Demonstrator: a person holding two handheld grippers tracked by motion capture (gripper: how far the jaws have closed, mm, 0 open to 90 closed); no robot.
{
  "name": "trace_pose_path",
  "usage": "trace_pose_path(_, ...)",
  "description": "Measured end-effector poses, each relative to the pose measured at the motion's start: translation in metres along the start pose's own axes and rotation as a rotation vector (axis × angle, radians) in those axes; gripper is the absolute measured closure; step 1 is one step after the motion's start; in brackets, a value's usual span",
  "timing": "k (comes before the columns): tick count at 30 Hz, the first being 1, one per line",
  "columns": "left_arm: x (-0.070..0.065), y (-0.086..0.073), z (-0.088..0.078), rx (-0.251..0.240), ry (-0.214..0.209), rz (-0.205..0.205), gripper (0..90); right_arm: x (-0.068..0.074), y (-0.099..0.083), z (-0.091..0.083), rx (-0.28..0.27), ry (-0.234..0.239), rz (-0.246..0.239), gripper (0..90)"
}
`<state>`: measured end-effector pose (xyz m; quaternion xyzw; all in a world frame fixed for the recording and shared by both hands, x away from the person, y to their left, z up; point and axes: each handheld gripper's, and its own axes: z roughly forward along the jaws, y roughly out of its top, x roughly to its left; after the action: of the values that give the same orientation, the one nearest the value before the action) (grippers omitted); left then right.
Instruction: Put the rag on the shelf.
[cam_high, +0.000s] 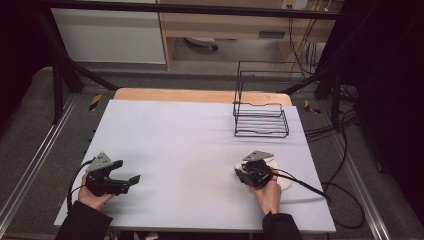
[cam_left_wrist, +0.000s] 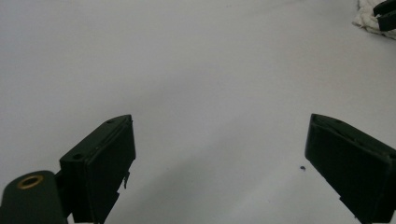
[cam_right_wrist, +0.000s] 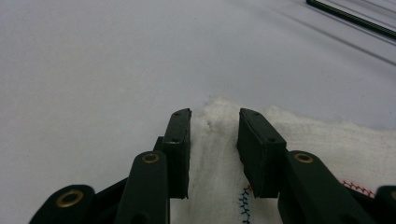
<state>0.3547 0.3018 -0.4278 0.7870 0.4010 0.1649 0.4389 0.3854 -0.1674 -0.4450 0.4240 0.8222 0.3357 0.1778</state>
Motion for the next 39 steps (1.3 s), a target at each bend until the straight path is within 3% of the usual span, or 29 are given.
trace_pose_path(4,0.000,0.000,0.000,0.002,0.000,0.004,8.4,0.002,-0.001,0.000,0.005,-0.002,-0.002,64.6)
trace_pose_path(8,0.000,0.000,0.000,0.003,0.001,0.005,8.4,0.007,-0.001,0.001,0.011,-0.033,-0.038,65.3)
trace_pose_path(14,0.000,0.000,-0.001,0.003,0.001,0.007,8.6,0.007,-0.002,0.000,0.016,-0.061,-0.044,75.4)
trace_pose_path(22,0.000,0.000,-0.001,0.004,0.002,0.008,8.7,0.010,-0.002,-0.001,0.015,-0.062,-0.007,73.2)
trace_pose_path(27,0.000,0.000,-0.001,0.002,0.002,0.006,8.8,0.014,-0.006,-0.003,0.004,-0.058,-0.021,68.9)
trace_pose_path(32,0.000,0.000,-0.001,0.001,0.001,0.007,8.8,0.016,-0.007,-0.002,0.003,-0.095,-0.035,75.3)
trace_pose_path(37,0.000,0.000,-0.001,0.003,0.003,0.009,8.9,0.027,-0.005,0.001,0.029,-0.180,-0.122,81.1)
trace_pose_path(39,0.000,0.000,-0.002,0.002,0.002,0.009,9.0,0.025,-0.005,0.000,0.023,-0.173,-0.097,82.9)
